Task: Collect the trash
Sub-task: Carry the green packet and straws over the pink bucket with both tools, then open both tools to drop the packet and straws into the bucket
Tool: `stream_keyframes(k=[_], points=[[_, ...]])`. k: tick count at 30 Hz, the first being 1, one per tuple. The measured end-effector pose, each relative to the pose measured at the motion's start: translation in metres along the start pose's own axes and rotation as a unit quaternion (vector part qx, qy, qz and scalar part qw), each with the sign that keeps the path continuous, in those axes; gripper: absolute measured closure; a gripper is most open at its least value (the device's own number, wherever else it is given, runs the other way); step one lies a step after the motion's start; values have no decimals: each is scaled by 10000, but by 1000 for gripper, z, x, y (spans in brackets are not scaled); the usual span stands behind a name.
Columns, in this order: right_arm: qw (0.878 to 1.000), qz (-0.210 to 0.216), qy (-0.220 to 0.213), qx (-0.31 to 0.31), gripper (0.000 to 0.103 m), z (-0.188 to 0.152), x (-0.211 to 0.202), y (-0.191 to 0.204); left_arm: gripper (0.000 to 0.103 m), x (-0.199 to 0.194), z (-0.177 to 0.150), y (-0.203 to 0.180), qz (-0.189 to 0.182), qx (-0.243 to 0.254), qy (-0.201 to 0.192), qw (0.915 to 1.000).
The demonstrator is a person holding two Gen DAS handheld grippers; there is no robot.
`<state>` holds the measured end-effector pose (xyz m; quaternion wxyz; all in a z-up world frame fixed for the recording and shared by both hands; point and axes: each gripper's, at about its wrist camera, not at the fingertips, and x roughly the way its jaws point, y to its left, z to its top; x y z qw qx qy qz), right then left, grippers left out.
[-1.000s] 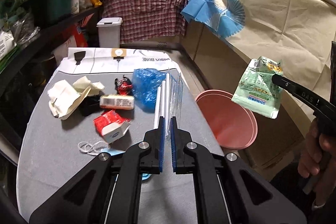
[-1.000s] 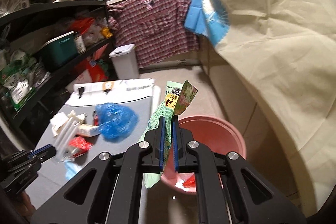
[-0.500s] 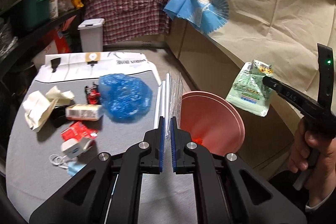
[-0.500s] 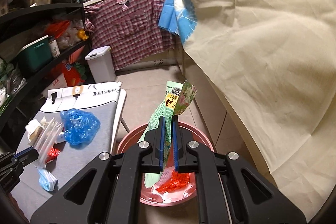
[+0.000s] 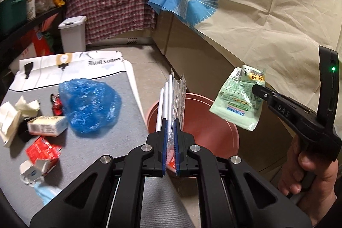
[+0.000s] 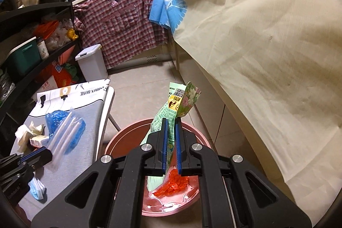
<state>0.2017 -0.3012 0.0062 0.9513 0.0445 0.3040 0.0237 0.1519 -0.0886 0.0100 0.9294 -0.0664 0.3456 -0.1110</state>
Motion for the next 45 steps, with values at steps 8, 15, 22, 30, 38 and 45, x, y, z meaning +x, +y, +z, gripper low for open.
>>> stream_keyframes(k=[8, 15, 22, 30, 38, 45], points=[[9999, -37, 138, -21, 96, 0, 21, 2, 98, 33, 6, -6, -129, 66, 167, 9998], [9997, -74, 222, -33, 96, 0, 34, 1, 98, 60, 7, -8, -228, 86, 332, 9992], [9995, -89, 302, -98, 96, -2, 44, 3, 98, 79, 8, -11, -286, 64, 448, 9986], [9989, -215, 407, -104, 88, -2, 52, 2, 94, 92, 13, -14, -248, 66, 587, 9979], [9989, -309, 339, -53, 62, -4, 48, 1, 73, 77, 15, -2, -177, -67, 500, 9986], [9996, -186, 170, -132, 62, -5, 34, 7, 73, 45, 12, 8, -88, -85, 322, 9994]])
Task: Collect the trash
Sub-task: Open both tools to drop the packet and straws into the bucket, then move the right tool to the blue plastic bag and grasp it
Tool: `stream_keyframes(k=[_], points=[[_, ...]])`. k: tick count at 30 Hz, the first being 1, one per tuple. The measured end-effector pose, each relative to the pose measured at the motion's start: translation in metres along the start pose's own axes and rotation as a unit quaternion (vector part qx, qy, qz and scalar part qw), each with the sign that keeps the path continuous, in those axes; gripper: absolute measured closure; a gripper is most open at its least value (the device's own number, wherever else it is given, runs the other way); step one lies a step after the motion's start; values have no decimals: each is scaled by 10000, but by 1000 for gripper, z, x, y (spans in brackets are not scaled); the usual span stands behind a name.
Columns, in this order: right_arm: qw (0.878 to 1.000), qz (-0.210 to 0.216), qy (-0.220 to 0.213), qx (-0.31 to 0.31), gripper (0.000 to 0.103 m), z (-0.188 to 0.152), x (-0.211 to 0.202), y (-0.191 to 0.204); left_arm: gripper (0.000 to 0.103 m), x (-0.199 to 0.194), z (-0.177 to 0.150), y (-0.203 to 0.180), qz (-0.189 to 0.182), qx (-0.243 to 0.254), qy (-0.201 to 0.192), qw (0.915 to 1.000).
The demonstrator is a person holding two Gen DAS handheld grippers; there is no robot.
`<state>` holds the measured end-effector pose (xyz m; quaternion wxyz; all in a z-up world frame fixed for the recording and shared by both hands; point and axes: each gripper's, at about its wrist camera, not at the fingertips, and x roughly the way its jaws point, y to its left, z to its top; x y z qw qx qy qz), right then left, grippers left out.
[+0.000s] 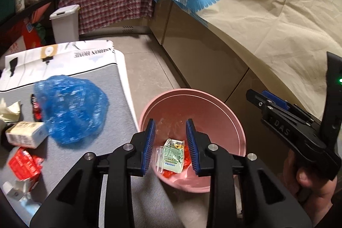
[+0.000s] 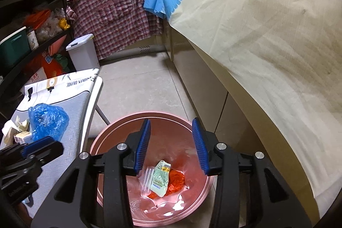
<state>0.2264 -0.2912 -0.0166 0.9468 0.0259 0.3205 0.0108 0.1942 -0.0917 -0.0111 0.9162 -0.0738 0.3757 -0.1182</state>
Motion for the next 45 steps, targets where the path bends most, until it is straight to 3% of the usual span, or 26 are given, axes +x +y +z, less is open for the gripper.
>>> stream_keyframes(k=[14, 17, 22, 26, 34, 40, 45], points=[[9972, 563, -441, -226, 63, -3, -60, 28, 76, -111, -6, 56, 386, -33, -553, 9977], [9957, 734, -500, -274, 67, -4, -70, 38, 77, -134, -6, 76, 507, -67, -629, 9967], [9913, 1184, -511, -273, 82, -4, -81, 59, 77, -165, -10, 112, 731, -193, -676, 9948], [9875, 1472, -471, -322, 83, -2, -81, 80, 77, -184, -12, 148, 1019, -222, -721, 9919], [9806, 1888, -362, -385, 82, 6, -63, 123, 77, -194, -21, 218, 1397, -809, -903, 9827], [9778, 2022, -150, -535, 81, 3, -37, 154, 77, -165, -41, 241, 1499, -1003, -640, 9815], [9746, 2124, 249, -668, 62, -7, -2, 177, 77, -140, -48, 251, 1541, -904, -383, 9832]])
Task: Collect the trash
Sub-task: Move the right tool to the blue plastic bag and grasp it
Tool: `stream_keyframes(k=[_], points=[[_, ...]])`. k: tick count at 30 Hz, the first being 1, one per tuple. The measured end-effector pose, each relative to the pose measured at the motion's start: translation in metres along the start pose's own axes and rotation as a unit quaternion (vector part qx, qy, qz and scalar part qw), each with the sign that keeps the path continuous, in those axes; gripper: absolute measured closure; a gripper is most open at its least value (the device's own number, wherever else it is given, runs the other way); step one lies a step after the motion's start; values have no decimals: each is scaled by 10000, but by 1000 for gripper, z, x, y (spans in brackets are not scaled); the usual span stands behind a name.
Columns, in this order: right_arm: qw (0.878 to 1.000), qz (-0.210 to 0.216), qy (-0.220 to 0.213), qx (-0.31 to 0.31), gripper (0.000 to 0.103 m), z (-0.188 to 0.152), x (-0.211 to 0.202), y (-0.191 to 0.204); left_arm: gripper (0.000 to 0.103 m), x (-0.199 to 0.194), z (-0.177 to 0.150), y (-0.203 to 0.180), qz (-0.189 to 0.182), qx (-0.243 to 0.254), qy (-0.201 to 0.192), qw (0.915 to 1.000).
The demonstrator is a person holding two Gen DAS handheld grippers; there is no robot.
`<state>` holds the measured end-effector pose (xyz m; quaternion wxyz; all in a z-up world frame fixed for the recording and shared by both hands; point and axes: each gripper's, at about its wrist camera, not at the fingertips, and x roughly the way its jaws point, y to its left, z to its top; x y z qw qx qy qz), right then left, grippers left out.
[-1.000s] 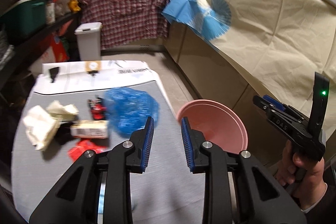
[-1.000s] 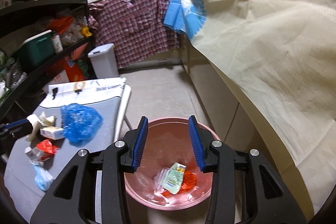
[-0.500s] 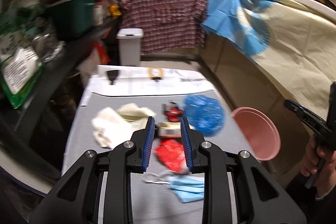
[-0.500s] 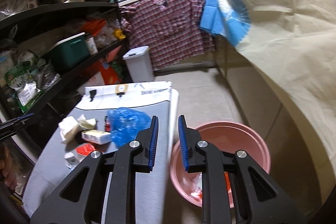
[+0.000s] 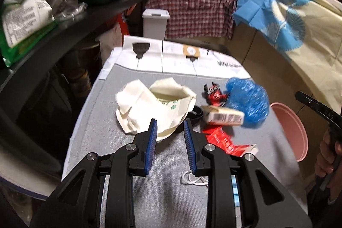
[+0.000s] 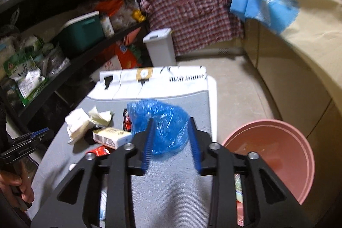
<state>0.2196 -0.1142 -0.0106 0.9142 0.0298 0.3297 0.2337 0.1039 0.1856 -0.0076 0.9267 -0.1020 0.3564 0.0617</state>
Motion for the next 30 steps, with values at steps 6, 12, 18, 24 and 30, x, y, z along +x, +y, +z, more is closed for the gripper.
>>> stream_keyframes(k=[6, 12, 18, 24, 30], points=[[9990, 113, 432, -65, 50, -5, 42, 2, 72, 22, -4, -10, 66, 330, 204, 9992], [9969, 191, 748, -158, 45, -4, 76, 10, 67, 42, -6, -13, 169, 558, 381, 9976], [9947, 92, 1006, -211, 45, -8, 100, 13, 67, 58, -4, -6, 189, 505, 492, 9973], [9933, 58, 1100, -355, 66, -11, 107, 19, 73, 64, -4, 1, 155, 397, 579, 9974], [9927, 103, 1113, -450, 94, -13, 103, 20, 87, 57, -3, 0, 196, 452, 513, 9975]])
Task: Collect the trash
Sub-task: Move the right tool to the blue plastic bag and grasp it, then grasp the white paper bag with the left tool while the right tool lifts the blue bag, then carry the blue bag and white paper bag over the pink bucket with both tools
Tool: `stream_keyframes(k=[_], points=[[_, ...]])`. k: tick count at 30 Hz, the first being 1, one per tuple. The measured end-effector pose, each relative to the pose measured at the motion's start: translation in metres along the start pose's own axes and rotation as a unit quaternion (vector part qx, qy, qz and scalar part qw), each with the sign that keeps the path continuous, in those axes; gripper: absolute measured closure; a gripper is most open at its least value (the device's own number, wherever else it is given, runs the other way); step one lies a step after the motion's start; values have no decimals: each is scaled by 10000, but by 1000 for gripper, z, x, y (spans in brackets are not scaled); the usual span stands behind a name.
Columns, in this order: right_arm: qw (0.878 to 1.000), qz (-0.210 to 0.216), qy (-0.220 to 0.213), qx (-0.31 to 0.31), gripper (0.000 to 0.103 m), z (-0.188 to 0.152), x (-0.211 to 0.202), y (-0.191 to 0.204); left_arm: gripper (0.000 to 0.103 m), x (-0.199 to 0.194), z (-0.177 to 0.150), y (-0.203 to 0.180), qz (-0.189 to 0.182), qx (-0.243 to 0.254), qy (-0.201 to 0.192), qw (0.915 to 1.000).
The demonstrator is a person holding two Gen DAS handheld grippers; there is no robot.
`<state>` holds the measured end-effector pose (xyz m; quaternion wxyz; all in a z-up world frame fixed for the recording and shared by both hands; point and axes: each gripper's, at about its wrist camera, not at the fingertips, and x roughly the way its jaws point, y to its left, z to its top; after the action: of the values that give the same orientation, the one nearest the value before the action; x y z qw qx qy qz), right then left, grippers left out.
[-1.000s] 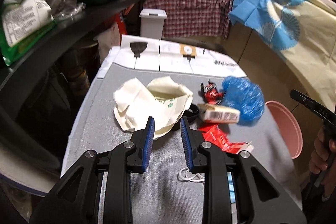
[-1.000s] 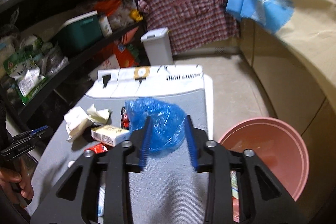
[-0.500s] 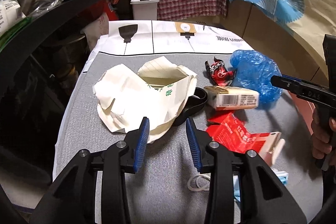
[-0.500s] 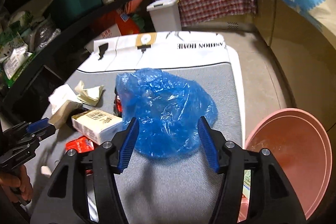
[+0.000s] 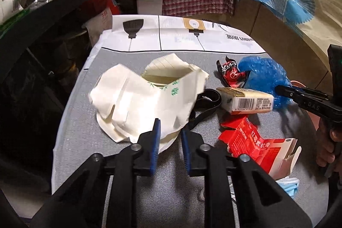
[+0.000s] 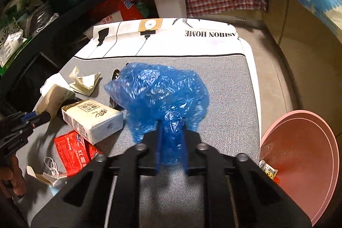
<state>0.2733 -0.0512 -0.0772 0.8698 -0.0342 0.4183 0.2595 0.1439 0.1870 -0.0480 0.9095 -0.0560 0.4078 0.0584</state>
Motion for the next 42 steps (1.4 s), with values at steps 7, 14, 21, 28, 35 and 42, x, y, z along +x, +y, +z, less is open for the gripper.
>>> stream_keyframes(k=[7, 14, 21, 28, 35, 42], points=[[9996, 8, -271, 4, 97, 0, -24, 1, 97, -19, 6, 4, 73, -121, -206, 9997], [9990, 22, -452, 2, 98, -5, -49, 1, 98, -38, 5, 1, 76, -203, -328, 9992], [9983, 30, -585, -14, 98, -12, -70, 5, 98, -56, 3, -5, 16, -237, -458, 9987], [9973, 53, -724, -88, 98, -17, -88, 12, 98, -74, 0, -12, -24, -217, -600, 9980], [9969, 52, -783, -98, 98, -23, -99, 16, 98, -89, -2, -15, -77, -212, -701, 9973], [9963, 38, -848, -116, 98, -28, -110, 17, 98, -99, -5, -19, -124, -194, -766, 9968]])
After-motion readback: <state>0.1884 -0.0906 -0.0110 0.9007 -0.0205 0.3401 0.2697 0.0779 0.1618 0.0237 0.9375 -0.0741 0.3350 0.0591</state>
